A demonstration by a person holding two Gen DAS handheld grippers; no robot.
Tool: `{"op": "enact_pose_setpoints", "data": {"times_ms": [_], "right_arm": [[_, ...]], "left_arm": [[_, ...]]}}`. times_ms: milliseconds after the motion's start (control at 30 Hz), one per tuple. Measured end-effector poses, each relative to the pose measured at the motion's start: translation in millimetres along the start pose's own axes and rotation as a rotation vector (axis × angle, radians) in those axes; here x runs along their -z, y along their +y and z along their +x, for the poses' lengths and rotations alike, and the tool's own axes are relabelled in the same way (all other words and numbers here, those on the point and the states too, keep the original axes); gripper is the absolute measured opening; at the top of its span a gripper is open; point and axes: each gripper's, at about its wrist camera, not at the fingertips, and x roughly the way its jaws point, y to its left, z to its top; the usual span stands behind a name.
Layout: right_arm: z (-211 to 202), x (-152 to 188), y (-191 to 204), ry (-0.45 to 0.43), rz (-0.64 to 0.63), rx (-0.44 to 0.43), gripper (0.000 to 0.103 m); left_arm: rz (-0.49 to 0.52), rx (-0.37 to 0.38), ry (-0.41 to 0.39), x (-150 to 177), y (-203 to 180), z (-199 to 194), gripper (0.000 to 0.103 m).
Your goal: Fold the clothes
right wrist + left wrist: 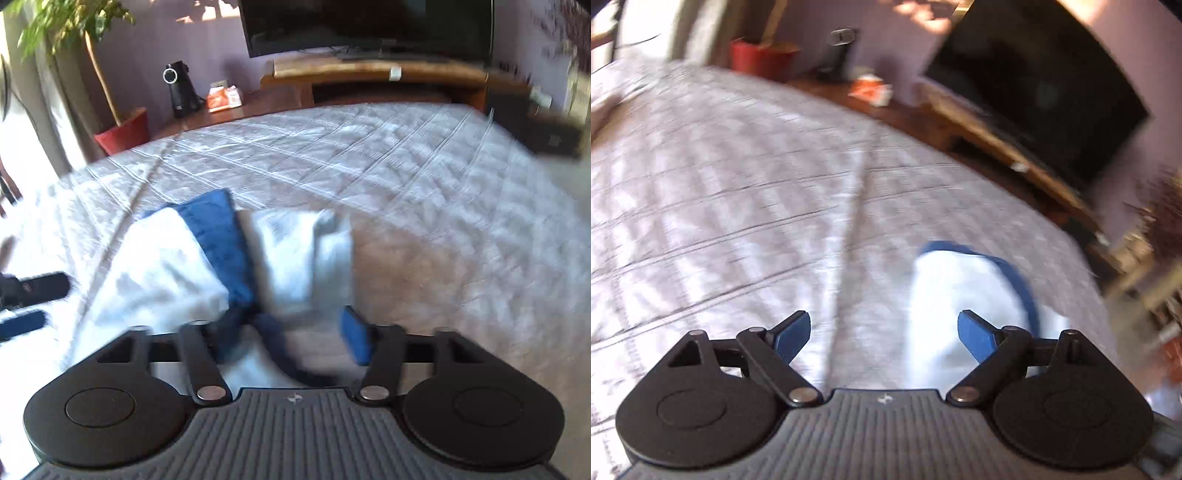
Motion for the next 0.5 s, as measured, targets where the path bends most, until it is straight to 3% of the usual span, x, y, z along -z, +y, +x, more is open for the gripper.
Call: {"op": "enact_pose_setpoints", "data": {"times_ms": [67, 100, 167, 233, 300, 400, 500], "right_arm": [[-14.6, -0.1, -20.6, -0.067, 0.07, 0.03, 0.091], [-13.3, -2.0, -37.2, -0.075, 0.133, 0.005, 0.092], [1.0, -8.2, -67.4, -0.021, 0.252, -0.083, 0.092], [14.3, -12.7, -80.7, 0.031, 0.268, -0.178, 0.089], [27.8, -18.3, -78.4, 0.072, 0.208, -0.253, 0.089], [52.4, -25.5, -61.6, 0.24, 0.093, -0.372, 0.089], [54.3, -33.8, -48.4, 0.203, -0.053, -0.294, 0.089]], "left_arm": [[-0.017, -0.006, 0.0, -7.0, 2.3, 3.1, 0.085], [-0.023, 0.009, 0.001, -9.1, 3.4, 4.7, 0.085], [-0.019, 0.03, 0.008, -9.0, 0.8, 7.6, 0.085], [0.037, 0.036, 0.021, -4.5, -11.6, 9.0, 0.084], [0.097, 0.038, 0.033, 0.1, -24.1, 11.4, 0.084], [0.153, 0.007, 0.07, 4.3, -33.9, 21.2, 0.084], [0.128, 0.015, 0.095, 5.4, -23.6, 24.8, 0.087]]}}
